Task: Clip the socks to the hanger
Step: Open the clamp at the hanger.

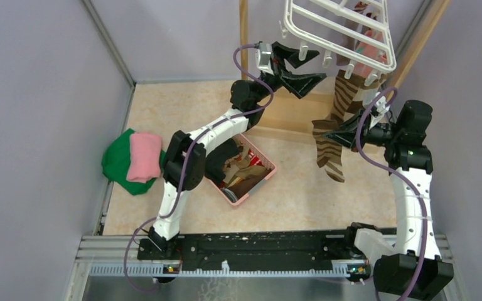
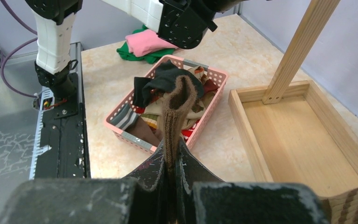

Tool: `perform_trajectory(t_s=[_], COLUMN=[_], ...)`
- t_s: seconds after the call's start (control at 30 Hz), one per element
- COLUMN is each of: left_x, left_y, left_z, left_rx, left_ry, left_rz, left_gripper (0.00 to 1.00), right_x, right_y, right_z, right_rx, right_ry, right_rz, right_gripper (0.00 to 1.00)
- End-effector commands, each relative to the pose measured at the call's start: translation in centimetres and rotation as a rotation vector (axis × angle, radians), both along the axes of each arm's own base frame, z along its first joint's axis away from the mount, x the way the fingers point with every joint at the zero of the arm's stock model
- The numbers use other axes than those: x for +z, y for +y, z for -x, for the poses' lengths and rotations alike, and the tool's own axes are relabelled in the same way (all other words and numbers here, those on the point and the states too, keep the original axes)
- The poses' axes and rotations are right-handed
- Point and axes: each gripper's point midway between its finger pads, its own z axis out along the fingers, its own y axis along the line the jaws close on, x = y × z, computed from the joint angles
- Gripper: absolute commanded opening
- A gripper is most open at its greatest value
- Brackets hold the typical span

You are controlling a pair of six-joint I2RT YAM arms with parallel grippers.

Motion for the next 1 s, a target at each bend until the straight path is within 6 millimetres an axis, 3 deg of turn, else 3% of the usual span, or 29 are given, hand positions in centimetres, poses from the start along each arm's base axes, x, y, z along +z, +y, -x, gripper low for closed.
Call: perform_trajectory(t_s=[0.0,0.4,0.97], left_x=[2.8,3.2,3.8], left_y=[0.8,-0.5,-1.8], left_z=[0.8,-0.4,0.3], left_rx=[-0.035,-0.057,-0.093], left_ry=[-0.048,-0.035,-0.039], left_rz=[0.083,0.077,0.071], left_gripper=[0.97,0.93,0.86], right_x=[0.6,0.7,0.8], right_y=[0.0,0.1,0.1], right_z=[0.6,0.8,0.9], right_rx=[0.022,0.030,0.033], right_ry=[-0.046,-0.048,-0.050], right_rz=[0.002,0.000,-0.001], right_gripper=[0.00,0.00,0.00])
